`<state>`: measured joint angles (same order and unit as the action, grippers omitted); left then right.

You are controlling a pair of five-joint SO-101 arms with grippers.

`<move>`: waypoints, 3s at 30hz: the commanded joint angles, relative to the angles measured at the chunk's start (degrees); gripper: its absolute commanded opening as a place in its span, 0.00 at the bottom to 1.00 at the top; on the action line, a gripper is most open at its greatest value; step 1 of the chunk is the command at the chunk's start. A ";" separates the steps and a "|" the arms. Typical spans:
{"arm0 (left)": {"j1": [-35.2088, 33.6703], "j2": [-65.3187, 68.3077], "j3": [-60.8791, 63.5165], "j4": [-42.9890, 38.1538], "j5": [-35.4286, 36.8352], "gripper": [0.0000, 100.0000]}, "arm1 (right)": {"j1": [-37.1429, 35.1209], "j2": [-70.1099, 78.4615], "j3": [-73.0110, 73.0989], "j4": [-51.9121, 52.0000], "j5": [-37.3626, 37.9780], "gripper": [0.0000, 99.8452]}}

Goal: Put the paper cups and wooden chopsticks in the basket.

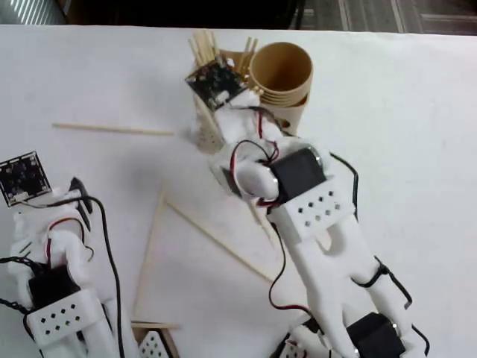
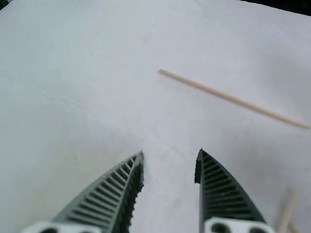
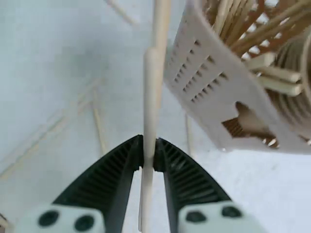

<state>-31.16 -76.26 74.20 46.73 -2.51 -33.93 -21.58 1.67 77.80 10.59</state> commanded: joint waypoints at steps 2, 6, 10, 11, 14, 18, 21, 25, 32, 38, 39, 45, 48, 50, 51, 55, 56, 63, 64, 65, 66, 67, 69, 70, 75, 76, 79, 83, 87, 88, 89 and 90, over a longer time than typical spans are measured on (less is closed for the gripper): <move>-0.31 -0.75 -0.44 -1.23 -0.53 0.18 | 2.15 -1.98 -8.88 -8.04 -3.96 0.02; -0.31 -0.75 -0.35 -1.23 -0.53 0.18 | 4.97 -1.71 -10.11 -17.71 -4.66 0.02; -0.31 -0.75 -0.35 -1.14 -0.53 0.18 | 7.08 -1.63 -9.93 -27.65 -4.66 0.02; -0.31 -0.75 -0.35 -1.14 -0.53 0.18 | 7.34 -1.63 -9.93 -29.93 -4.66 0.02; -0.31 -0.75 -0.35 -1.14 -0.53 0.18 | 7.43 -1.63 -9.93 -36.70 -4.66 0.02; -0.31 -0.75 -0.35 -1.14 -0.62 0.18 | 7.43 -1.54 -8.09 -45.05 -4.66 0.02; -0.31 -0.75 -0.35 -1.14 -0.62 0.18 | 7.87 -1.54 -3.69 -52.70 -4.66 0.02; -0.31 -0.75 -0.35 -1.14 -0.62 0.18 | 8.22 -1.54 5.71 -60.97 -4.22 0.02; -0.31 -0.75 -0.35 -1.05 -0.62 0.18 | 8.31 -1.54 16.53 -62.90 -4.13 0.02; -0.31 -0.75 -0.35 -1.05 -0.62 0.18 | 8.31 -1.63 14.07 -53.41 -4.13 0.18; -0.31 -0.75 -0.35 -1.05 -0.62 0.18 | 8.31 -1.63 12.75 -51.21 -4.13 0.20; -0.31 -0.75 -0.35 -1.23 -0.53 0.18 | 8.31 -2.24 1.67 -30.73 -4.13 0.19; -0.31 -0.75 -0.35 -1.23 -0.53 0.18 | 8.31 -2.07 -2.11 -17.10 -2.99 0.18; -0.31 -0.75 -0.35 -1.23 -0.53 0.18 | 8.31 -2.15 -2.64 -9.19 -0.53 0.18; -0.31 -0.75 -0.35 -1.14 -0.53 0.18 | 8.31 -2.15 -2.73 -5.76 0.44 0.18; -0.31 -0.75 -0.35 -1.05 -0.62 0.18 | 9.19 -1.45 -1.58 6.73 4.84 0.17; -0.31 -0.75 -0.35 -1.05 -0.62 0.18 | 9.19 -1.36 -0.44 8.75 6.51 0.17; -0.31 -0.75 -0.35 -1.05 -0.62 0.18 | 10.33 0.92 16.09 7.34 14.95 0.17; -0.31 -0.75 -0.35 -1.05 -0.70 0.18 | 10.95 1.54 18.55 5.14 16.26 0.17; -0.31 -0.75 -0.35 -0.97 -0.70 0.18 | 11.91 2.24 20.84 2.59 17.49 0.17; -0.31 -0.75 -0.35 -0.97 -0.70 0.18 | 12.88 3.03 22.86 -0.04 18.81 0.17; -0.31 -0.75 -0.35 -0.97 -0.70 0.18 | 13.93 4.09 24.70 -2.77 20.22 0.17; -0.31 -0.75 -0.35 -0.97 -0.70 0.18 | 15.96 6.73 27.34 -7.78 23.30 0.17; -0.22 -0.75 -0.35 -0.97 -0.70 0.18 | 16.84 8.40 28.04 -9.80 24.44 0.17; -0.22 -0.75 -0.35 -0.97 -0.70 0.18 | 18.77 18.51 28.40 -15.96 25.85 0.17; -0.13 -0.75 -0.35 -0.97 -0.70 0.18 | 18.59 20.18 28.40 -16.92 25.85 0.17; -0.13 -0.75 -0.35 -0.97 -0.70 0.18 | 17.54 23.87 28.31 -19.38 25.93 0.17; -0.04 -0.75 0.18 -1.41 -0.79 0.18 | 15.78 26.51 28.31 -21.32 25.85 0.17; -0.04 -0.75 0.26 -1.41 -0.79 0.18 | 15.96 29.58 28.31 -22.64 25.58 0.16; -0.04 -0.75 0.26 -1.41 -0.79 0.18 | 16.04 30.55 28.31 -22.90 25.67 0.14; -0.04 -0.75 0.26 -1.41 -0.79 0.18 | 16.13 31.52 28.31 -22.99 25.85 0.12; -0.04 -0.75 0.26 -1.41 -0.79 0.18 | 16.04 32.22 28.31 -22.99 25.85 0.08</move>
<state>-31.08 -76.26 74.73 46.73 -2.77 -17.67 8.13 30.07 55.38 35.91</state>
